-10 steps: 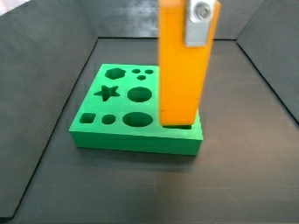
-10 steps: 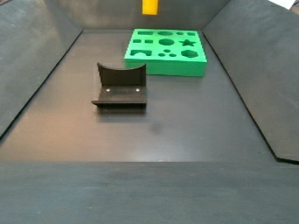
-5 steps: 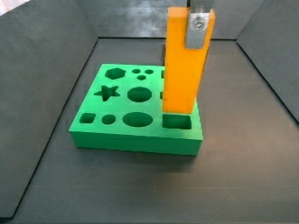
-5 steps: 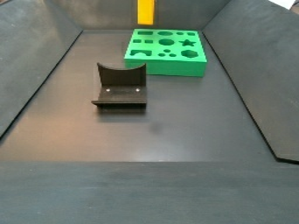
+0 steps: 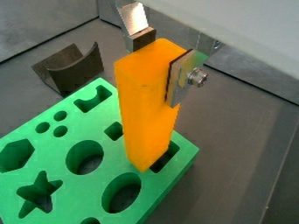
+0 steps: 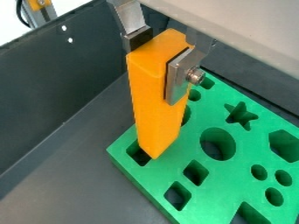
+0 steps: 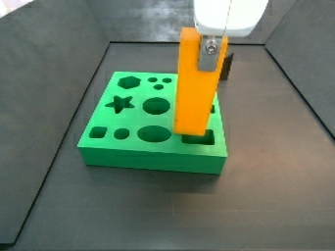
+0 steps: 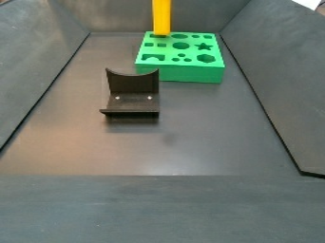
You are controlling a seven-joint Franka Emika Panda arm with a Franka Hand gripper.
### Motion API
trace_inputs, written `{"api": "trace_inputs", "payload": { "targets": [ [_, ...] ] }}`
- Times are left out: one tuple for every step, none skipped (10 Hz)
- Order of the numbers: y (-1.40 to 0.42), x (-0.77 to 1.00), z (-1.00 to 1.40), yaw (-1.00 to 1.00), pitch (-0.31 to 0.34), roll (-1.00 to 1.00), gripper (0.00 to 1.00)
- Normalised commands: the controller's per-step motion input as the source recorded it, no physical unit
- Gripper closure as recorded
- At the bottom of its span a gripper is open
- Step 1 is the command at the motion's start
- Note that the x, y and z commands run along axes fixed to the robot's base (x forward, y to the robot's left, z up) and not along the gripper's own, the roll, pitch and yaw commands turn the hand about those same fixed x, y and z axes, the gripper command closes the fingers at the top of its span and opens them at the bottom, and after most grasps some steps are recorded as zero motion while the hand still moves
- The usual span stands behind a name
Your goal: Insert the rectangle object.
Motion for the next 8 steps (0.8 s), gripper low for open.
{"api": "trace_inputs", "payload": {
  "targets": [
    [-0.25,0.32,-0.09,-0.35,0.086,-0.1,1.0],
    [-0.14,0.29,-0.11,-0.29,0.071,-0.06,1.0],
    [0.0,0.2,-0.14,-0.2,0.084,-0.02,1.0],
    [0.03,0.05,-0.16,-0.09,0.057,0.0,1.0],
    [0.09,-0.11,-0.19,0.0,0.0,0.0,1.0],
    [0.0,-0.32,-0.25,0.03,0.0,0.0,1.0],
    [-0.13,0.0,-0.31,0.06,0.0,0.02,1.0],
    [-0.27,0.19,-0.37,0.04,0.01,0.01,1.0]
  ]
}}
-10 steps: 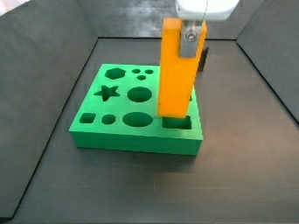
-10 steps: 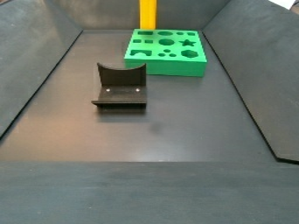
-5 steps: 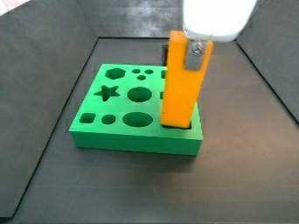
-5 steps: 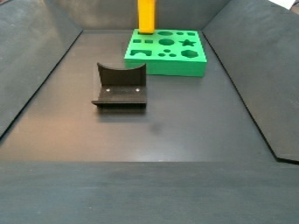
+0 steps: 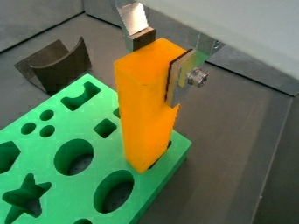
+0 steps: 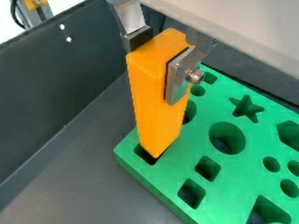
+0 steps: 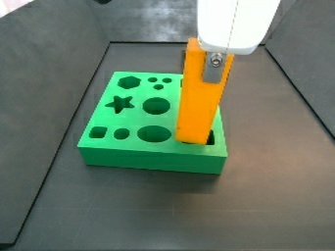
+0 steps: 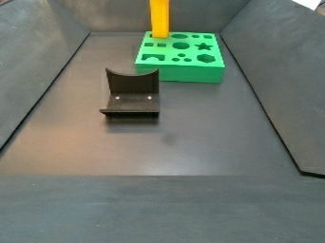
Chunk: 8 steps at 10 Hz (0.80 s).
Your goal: Insert the rectangle object.
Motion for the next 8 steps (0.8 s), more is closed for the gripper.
{"api": "trace_inputs", "payload": {
  "targets": [
    [-0.29,0.36,-0.37,0.03,0.03,0.04,1.0],
    [-0.18,0.39,-0.35,0.06,0.026,0.08,1.0],
    [0.0,0.12,-0.31,0.21,-0.009,0.16,1.0],
    [0.02,0.07,-0.25,0.25,-0.024,0.18,1.0],
    [0.01,0.17,-0.24,0.22,0.0,0.15,1.0],
    [0.0,0.21,-0.05,0.07,0.0,0.0,1.0],
    [0.0,0.1,0.0,0.0,0.0,-0.06,1.0],
    [0.0,0.09,0.08,-0.07,-0.043,-0.32,1.0]
  ]
}}
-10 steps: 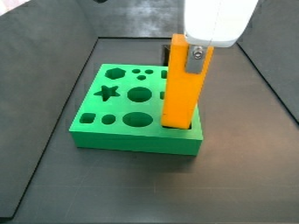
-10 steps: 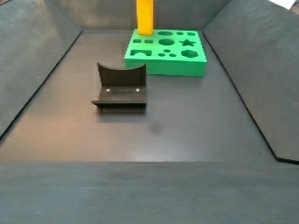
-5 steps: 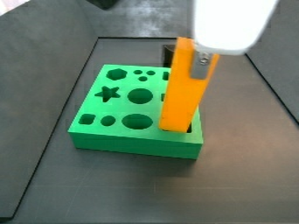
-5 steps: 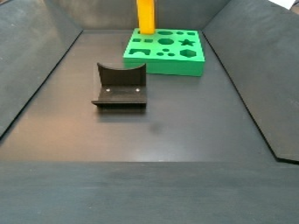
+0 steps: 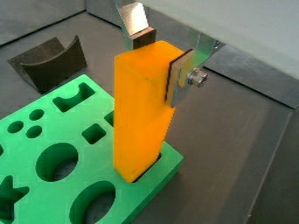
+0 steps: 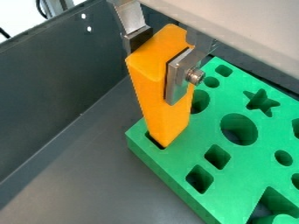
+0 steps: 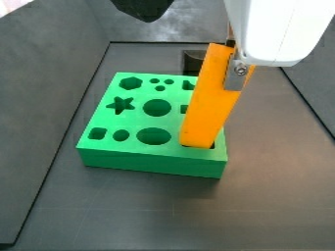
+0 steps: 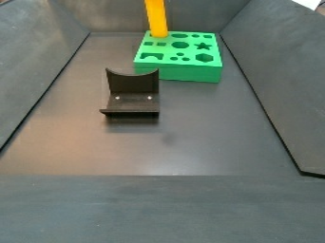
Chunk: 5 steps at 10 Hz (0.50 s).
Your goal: Insert the rectangle object.
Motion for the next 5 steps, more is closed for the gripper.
{"api": "trace_inputs", "payload": {
  "targets": [
    [-0.06,0.14,0.13,-0.11,-0.08,-0.41,1.0],
    [-0.01,0.2,0.01,-0.1,-0.111,-0.44,1.0],
    [0.0,0.13,-0.08,-0.06,-0.159,-0.38,1.0],
    [0.17,0.0,-0.33,0.0,-0.209,-0.27,1.0],
    [0.17,-0.19,-0.5,0.0,-0.279,-0.19,1.0]
  ]
}}
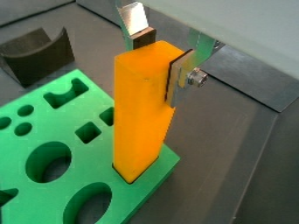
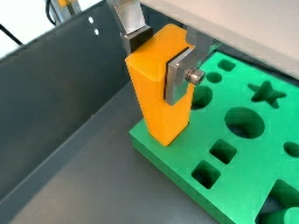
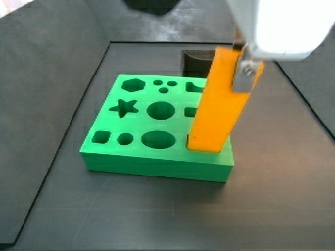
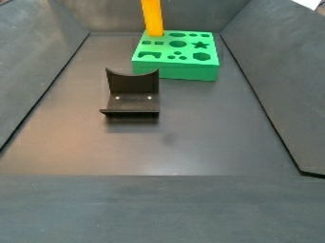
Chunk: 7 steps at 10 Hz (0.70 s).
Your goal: Insert the rectangle object.
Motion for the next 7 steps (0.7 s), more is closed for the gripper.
{"api": "trace_inputs", "payload": {
  "targets": [
    [0.13,-0.23,-0.6,0.05,-0.301,-0.11,1.0],
    [0.1,-0.28,-0.53,0.08,-0.363,0.0,1.0],
    [0.0,-0.27,-0.49,0.09,-0.27,0.01,1.0],
    [-0.57,-0.05,-0.08,-0.03,-0.111,0.38,1.0],
    [-0.51,0.0,-0.25,-0.13,-0.044,0.5,1.0],
    [-0.39,-0.05,-0.59,-0.11,-0.054,0.25,1.0],
    [-0.2,-0.06,-0.64,0.0,-0.167,-0.03,1.0]
  ]
}}
